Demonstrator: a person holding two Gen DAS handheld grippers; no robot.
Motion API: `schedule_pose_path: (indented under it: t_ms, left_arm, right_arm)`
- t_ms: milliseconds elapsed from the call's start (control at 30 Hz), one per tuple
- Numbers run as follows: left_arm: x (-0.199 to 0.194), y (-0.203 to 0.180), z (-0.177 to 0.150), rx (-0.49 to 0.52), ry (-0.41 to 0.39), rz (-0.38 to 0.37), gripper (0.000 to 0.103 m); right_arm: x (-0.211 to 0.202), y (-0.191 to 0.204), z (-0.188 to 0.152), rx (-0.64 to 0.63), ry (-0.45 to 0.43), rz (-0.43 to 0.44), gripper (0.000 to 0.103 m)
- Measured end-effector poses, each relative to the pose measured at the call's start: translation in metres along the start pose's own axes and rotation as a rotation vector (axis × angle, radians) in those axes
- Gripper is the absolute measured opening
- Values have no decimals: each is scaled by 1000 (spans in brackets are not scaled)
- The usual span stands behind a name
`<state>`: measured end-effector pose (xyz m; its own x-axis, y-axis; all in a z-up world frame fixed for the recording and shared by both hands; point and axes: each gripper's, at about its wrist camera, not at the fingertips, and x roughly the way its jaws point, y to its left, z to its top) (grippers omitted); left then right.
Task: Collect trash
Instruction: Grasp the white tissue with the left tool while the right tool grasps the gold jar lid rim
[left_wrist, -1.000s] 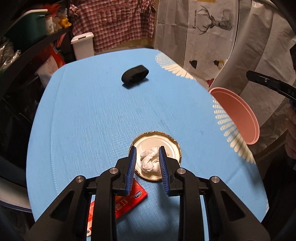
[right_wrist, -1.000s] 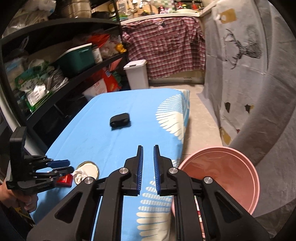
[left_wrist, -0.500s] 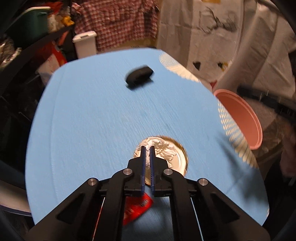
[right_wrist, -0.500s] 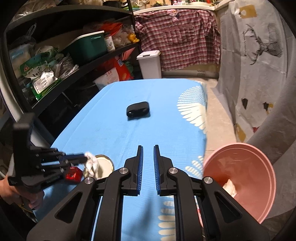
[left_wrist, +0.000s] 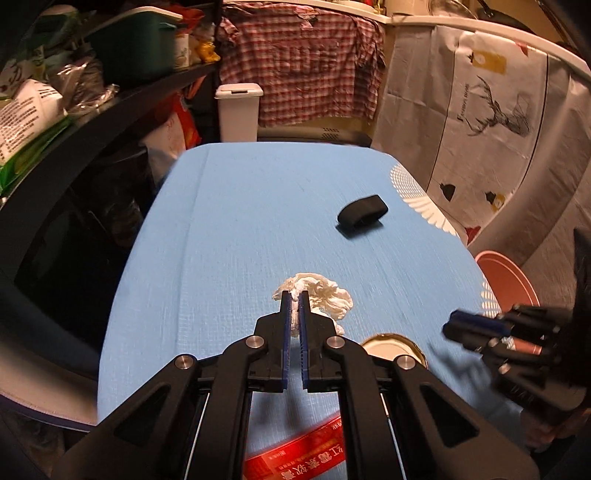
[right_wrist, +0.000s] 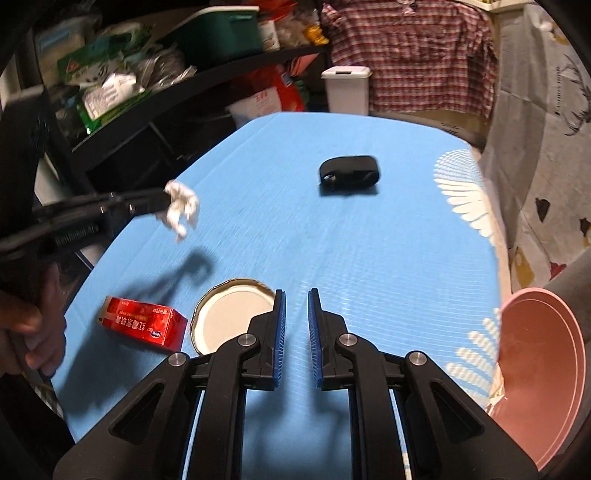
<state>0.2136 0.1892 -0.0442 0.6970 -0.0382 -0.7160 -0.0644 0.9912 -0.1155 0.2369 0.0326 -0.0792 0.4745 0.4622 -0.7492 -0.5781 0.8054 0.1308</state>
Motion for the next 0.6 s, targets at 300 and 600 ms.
schedule_pose_path:
  t_ms: [300, 600]
  left_arm:
    - [0, 11, 7, -24, -10, -3, 4]
    - [-3, 12, 13, -30, -26, -7, 4]
  right_arm:
    - [27, 11, -4, -28, 57, -2, 18]
    - [33, 28, -9, -137, 60, -66, 3]
